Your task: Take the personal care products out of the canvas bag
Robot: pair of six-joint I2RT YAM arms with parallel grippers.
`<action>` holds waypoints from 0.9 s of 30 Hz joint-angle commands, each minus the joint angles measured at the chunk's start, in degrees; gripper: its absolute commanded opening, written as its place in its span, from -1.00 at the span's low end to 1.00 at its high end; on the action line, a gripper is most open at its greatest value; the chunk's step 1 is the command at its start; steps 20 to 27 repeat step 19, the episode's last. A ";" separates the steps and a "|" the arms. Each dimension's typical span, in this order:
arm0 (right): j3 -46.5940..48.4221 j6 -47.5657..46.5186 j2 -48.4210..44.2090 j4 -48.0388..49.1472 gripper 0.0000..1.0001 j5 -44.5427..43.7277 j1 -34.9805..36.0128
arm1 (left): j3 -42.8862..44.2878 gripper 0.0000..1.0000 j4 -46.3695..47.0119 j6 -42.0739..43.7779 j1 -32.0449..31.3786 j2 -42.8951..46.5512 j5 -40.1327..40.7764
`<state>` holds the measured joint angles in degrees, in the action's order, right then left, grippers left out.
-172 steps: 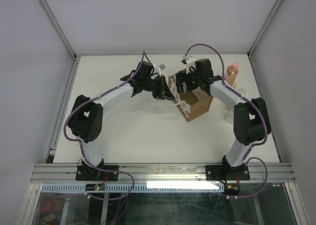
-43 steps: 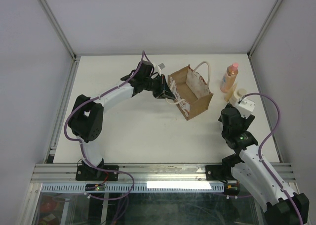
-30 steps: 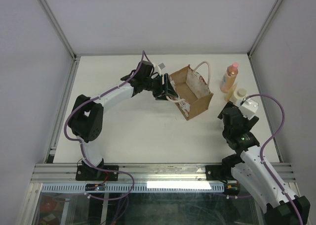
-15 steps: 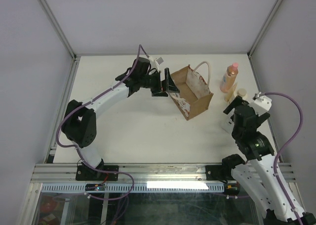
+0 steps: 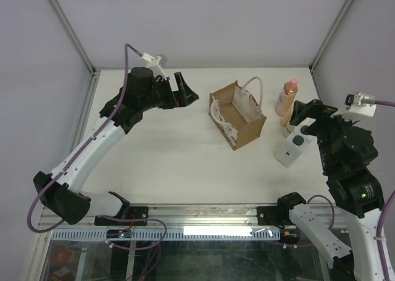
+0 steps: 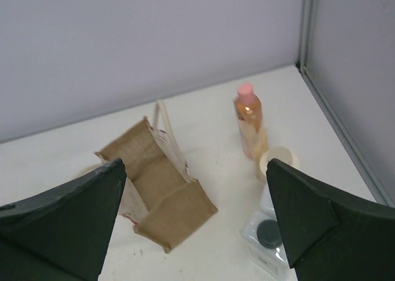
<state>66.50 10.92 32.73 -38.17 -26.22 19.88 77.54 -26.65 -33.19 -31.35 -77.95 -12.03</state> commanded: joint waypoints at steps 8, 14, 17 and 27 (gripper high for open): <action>14.49 0.54 9.40 9.84 0.99 11.31 -0.21 | 15.41 0.98 -14.73 13.00 2.83 13.32 23.87; 16.05 -0.83 11.76 13.40 0.99 12.79 -0.19 | 21.89 0.98 -14.74 15.88 2.87 14.34 29.60; 15.02 -1.41 12.32 15.41 0.99 12.93 -0.19 | 22.06 0.98 -14.11 16.22 2.88 14.24 30.50; 14.32 -1.47 12.67 16.20 0.99 12.87 -0.19 | 22.52 0.98 -14.28 16.06 2.87 13.52 31.21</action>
